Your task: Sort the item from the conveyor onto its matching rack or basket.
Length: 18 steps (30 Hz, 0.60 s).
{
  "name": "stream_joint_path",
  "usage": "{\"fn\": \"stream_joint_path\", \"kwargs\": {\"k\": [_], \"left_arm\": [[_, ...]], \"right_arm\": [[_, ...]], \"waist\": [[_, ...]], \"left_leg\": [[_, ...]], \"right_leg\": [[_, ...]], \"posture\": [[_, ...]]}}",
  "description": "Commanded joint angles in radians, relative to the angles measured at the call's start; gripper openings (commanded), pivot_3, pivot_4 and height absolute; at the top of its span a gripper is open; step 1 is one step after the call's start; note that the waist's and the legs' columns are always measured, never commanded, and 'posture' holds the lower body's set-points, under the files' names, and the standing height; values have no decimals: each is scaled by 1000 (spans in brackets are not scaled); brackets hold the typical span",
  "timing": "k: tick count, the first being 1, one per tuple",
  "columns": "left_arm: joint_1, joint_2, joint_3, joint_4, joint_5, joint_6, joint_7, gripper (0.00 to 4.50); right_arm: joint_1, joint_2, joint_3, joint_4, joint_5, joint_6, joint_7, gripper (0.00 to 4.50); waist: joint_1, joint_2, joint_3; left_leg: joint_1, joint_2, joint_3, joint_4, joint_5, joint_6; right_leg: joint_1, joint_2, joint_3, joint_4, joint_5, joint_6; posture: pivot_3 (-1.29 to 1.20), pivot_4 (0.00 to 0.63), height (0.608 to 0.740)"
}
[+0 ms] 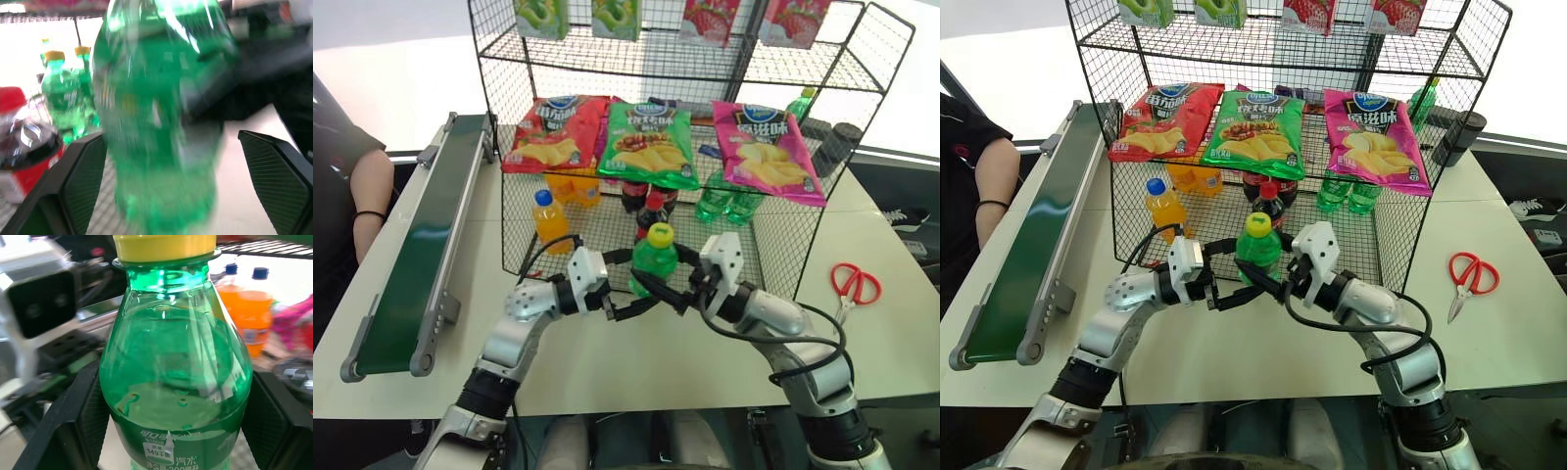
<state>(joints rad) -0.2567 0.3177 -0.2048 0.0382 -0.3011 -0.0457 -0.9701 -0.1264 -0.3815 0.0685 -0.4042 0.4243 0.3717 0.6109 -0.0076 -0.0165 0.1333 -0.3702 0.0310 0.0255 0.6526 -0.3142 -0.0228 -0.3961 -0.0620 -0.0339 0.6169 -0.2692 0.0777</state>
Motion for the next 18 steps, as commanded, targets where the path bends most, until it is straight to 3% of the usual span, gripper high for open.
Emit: {"fn": "stream_joint_path", "kwargs": {"k": [1, 5, 8, 18], "left_arm": [[15, 7, 43, -12, -3, 2, 38, 4445], [41, 10, 70, -52, 3, 1, 92, 4445], [57, 5, 77, -117, -5, 33, 135, 4445], [72, -9, 41, -236, -18, 102, 156, 4445]], "right_arm": [[2, -14, -86, -20, -5, -67, -15, 3084], [70, -3, -132, 22, -92, -147, -89, 3084], [92, 73, -169, 101, -162, -238, -221, 3084], [-4, 222, -235, 397, -287, -442, -478, 3084]], "waist": [[2, 0, 0], [13, 0, 0], [17, 0, 0], [16, 6, 0]], "left_leg": [[0, 0, 0, 0, 0, 0], [0, 0, 0, 0, 0, 0], [0, 0, 1, 0, 0, 0], [1, 0, 2, 0, 0, 0]], "right_leg": [[0, 0, 0, 0, 0, 0], [0, 0, 0, 0, 0, 0], [0, 0, 1, 0, 0, 0], [0, 0, 2, 2, 0, 0]], "posture": [[0, 150, 740], [0, 150, 740], [0, 150, 740], [0, 150, 740]]}}
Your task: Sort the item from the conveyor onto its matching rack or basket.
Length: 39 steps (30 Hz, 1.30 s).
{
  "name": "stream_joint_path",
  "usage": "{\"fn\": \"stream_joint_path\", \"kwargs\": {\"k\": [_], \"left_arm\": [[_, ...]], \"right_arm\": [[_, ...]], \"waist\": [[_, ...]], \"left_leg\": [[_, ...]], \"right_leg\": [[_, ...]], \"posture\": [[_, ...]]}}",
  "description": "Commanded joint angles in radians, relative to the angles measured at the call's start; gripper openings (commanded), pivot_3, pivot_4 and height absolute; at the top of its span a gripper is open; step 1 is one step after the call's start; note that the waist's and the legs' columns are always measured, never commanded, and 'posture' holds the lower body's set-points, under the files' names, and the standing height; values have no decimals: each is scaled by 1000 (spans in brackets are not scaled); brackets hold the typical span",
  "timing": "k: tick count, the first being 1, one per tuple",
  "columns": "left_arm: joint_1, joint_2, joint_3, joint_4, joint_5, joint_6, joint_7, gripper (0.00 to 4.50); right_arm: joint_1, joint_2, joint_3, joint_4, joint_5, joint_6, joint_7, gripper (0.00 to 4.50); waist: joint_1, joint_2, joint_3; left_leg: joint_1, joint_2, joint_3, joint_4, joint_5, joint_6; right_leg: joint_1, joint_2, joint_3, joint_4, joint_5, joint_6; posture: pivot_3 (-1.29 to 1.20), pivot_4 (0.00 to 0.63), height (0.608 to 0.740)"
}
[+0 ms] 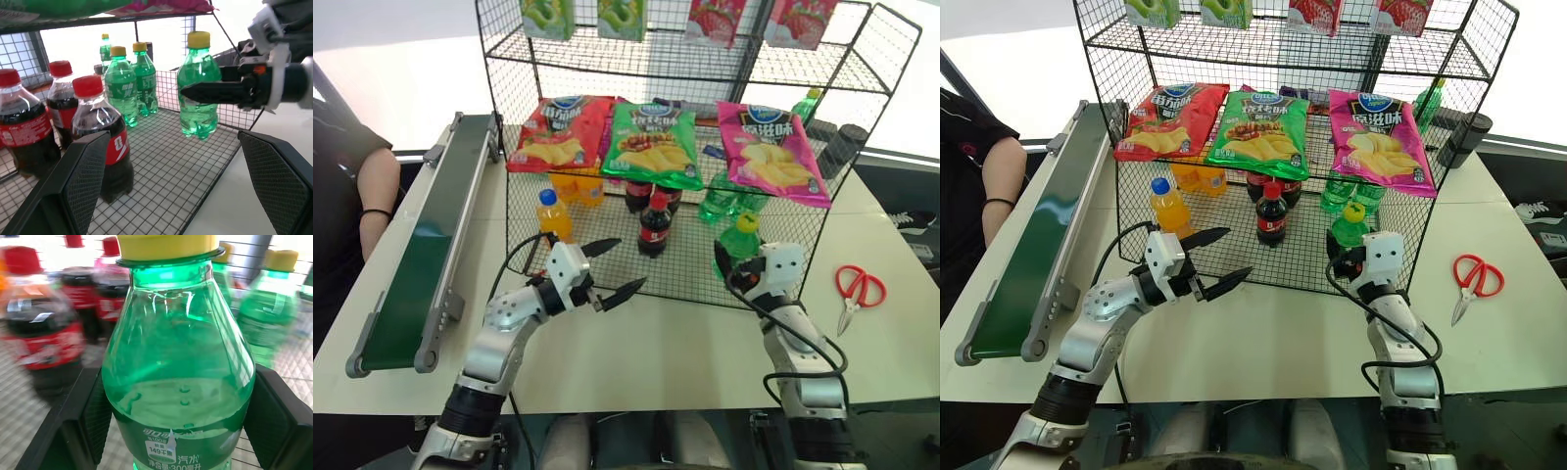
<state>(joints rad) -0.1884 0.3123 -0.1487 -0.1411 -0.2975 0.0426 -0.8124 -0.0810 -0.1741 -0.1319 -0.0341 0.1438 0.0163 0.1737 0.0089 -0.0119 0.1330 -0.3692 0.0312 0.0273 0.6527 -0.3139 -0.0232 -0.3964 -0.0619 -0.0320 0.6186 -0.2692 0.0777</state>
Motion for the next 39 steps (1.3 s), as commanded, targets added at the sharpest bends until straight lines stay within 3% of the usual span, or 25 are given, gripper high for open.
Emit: {"fn": "stream_joint_path", "kwargs": {"k": [1, 12, 20, 22, 23, 32, 39], "left_arm": [[7, -5, -20, -64, -22, 22, -2, 4445], [15, -2, -25, -93, -35, 76, 6, 4445], [10, -5, -28, -96, -43, 90, 5, 4445], [8, -7, -29, -94, -43, 91, 3, 4500], [6, -8, -29, -94, -44, 92, 3, 4500], [5, -13, -27, -95, -48, 106, 10, 4500], [12, -4, 15, -87, -58, 98, 34, 4500]], "right_arm": [[-66, 24, -43, 59, 1, -99, -51, 3084], [-177, 54, -87, 279, 52, -184, -63, 3084], [-198, 49, -83, 333, 51, -214, -52, 3084], [-193, 46, -77, 332, 49, -215, -41, 4165], [-189, 44, -73, 329, 44, -216, -37, 4472], [-140, 19, -42, 237, -23, -215, -50, 4472], [-38, -37, -19, 33, -42, -142, -14, 4472]], "waist": [[0, 2, 0], [-5, 3, 0], [-9, 4, 0], [-10, 4, 0], [-12, 4, 0], [-21, 4, 0], [-20, 4, 0]], "left_leg": [[0, 0, 0, 0, 0, 0], [0, 0, 0, 0, 0, 0], [1, 1, 0, 0, 0, 0], [1, 1, 0, 0, 0, 0], [1, 1, 0, 0, 0, 0], [2, 1, 0, -1, 0, 0], [2, 1, 0, 0, 0, 0]], "right_leg": [[0, 0, 0, 0, 0, 0], [0, 0, 0, 0, 0, 0], [0, 0, 1, 1, 0, 0], [0, 0, 1, 1, 0, 0], [0, 0, 1, 1, 0, 0], [1, 0, 1, 1, 0, 0], [1, -1, 1, 1, 0, 0]], "posture": [[0, 150, 740], [0, 150, 740], [0, 150, 740], [0, 150, 740], [0, 150, 740], [0, 150, 740], [0, 150, 740]]}}
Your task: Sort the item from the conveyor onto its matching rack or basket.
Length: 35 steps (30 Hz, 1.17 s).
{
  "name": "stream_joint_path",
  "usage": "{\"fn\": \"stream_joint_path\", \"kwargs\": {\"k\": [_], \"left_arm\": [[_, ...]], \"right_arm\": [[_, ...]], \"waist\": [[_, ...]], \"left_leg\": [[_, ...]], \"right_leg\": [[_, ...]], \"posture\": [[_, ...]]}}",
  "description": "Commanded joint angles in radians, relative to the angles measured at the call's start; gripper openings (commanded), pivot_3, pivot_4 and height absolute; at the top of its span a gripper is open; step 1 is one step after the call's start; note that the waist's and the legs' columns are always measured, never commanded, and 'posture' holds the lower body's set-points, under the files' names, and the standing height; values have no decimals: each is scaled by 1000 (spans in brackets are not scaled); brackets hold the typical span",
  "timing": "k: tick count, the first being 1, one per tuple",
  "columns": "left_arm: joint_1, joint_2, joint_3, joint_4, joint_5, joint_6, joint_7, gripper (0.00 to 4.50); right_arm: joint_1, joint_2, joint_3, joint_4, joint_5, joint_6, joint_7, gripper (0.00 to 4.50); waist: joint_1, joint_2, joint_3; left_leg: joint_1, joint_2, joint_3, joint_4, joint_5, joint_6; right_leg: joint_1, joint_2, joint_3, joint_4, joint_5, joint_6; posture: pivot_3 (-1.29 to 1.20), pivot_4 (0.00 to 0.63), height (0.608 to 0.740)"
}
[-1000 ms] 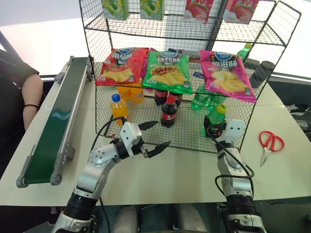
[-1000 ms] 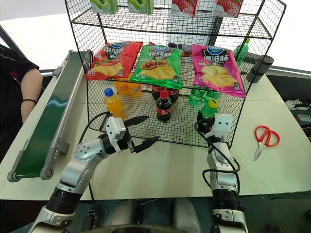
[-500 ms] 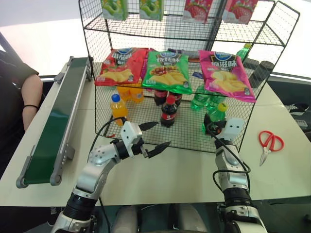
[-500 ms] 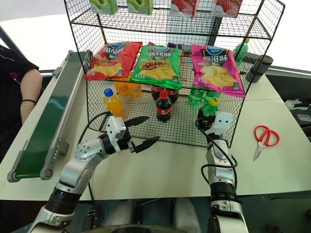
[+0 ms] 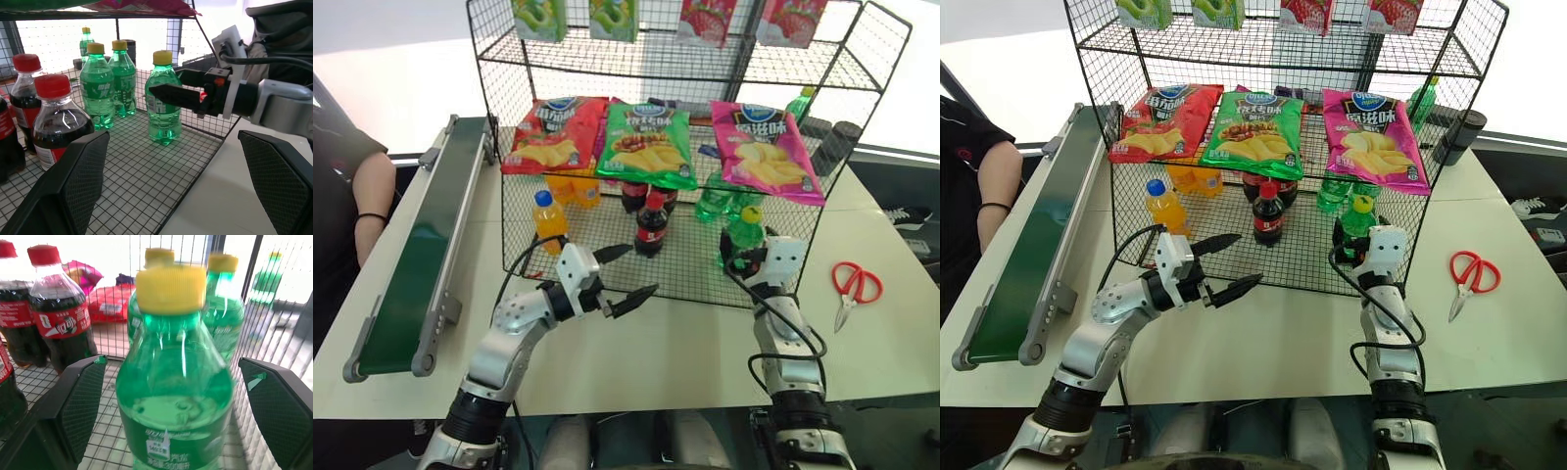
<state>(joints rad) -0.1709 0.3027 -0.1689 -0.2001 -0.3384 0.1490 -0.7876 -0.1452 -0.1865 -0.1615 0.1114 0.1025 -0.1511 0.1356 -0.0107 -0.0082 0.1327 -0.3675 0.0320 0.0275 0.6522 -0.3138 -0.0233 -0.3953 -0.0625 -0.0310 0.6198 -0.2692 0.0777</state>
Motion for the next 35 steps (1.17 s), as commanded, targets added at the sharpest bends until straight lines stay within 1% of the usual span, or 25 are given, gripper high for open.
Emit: {"fn": "stream_joint_path", "kwargs": {"k": [1, 6, 10, 14, 19, 24, 29, 35], "left_arm": [[-5, 10, 43, -25, -19, -9, 12, 4500], [12, 61, 106, -3, -18, -19, 7, 4500], [34, 126, 193, 2, -26, 10, 29, 4500], [69, 201, 276, 41, -25, 22, 32, 4500], [129, 287, 347, 103, -8, 16, 21, 4500], [152, 312, 380, 154, 0, -27, 9, 4500], [160, 318, 386, 163, -16, -29, -15, 4500], [171, 323, 396, 155, -35, -31, -49, 4500]], "right_arm": [[41, -35, 16, -144, 0, 44, 36, 4472], [120, -94, 40, -313, 30, 139, 120, 4472], [217, -176, 57, -511, 117, 246, 249, 4472], [307, -268, -13, -618, 233, 330, 347, 4472], [426, -366, -169, -619, 347, 361, 459, 4472], [476, -415, -249, -608, 386, 370, 525, 4472], [485, -427, -281, -618, 407, 389, 547, 4472], [474, -433, -277, -625, 411, 405, 552, 4472]], "waist": [[0, 0, 0], [-1, 0, 0], [0, 0, 0], [2, 0, 0], [4, -1, 0], [4, -2, 0], [4, -2, 0], [3, -2, 0]], "left_leg": [[0, 0, 0, 0, 0, 0], [2, 0, 0, -1, 0, 0], [2, 0, 0, -2, 0, 0], [7, 0, 0, -2, 0, 0], [9, 0, 0, -3, 0, 1], [10, 0, 1, -4, 0, 1], [10, 0, 1, -4, 0, 1], [10, 0, 1, -4, 0, 1]], "right_leg": [[0, 0, 0, 0, 0, 0], [1, 1, 0, 0, 0, 0], [1, 0, 0, -1, 0, 0], [6, 0, 0, -2, 0, 0], [8, 0, 0, -3, -1, -1], [8, 0, 0, -3, -1, -2], [8, -1, 0, -3, -1, -1], [8, -2, 0, -3, -1, -2]], "posture": [[0, 150, 740], [0, 150, 740], [0, 150, 740], [0, 150, 740], [0, 150, 740], [0, 150, 740], [0, 150, 740], [0, 150, 740]]}}
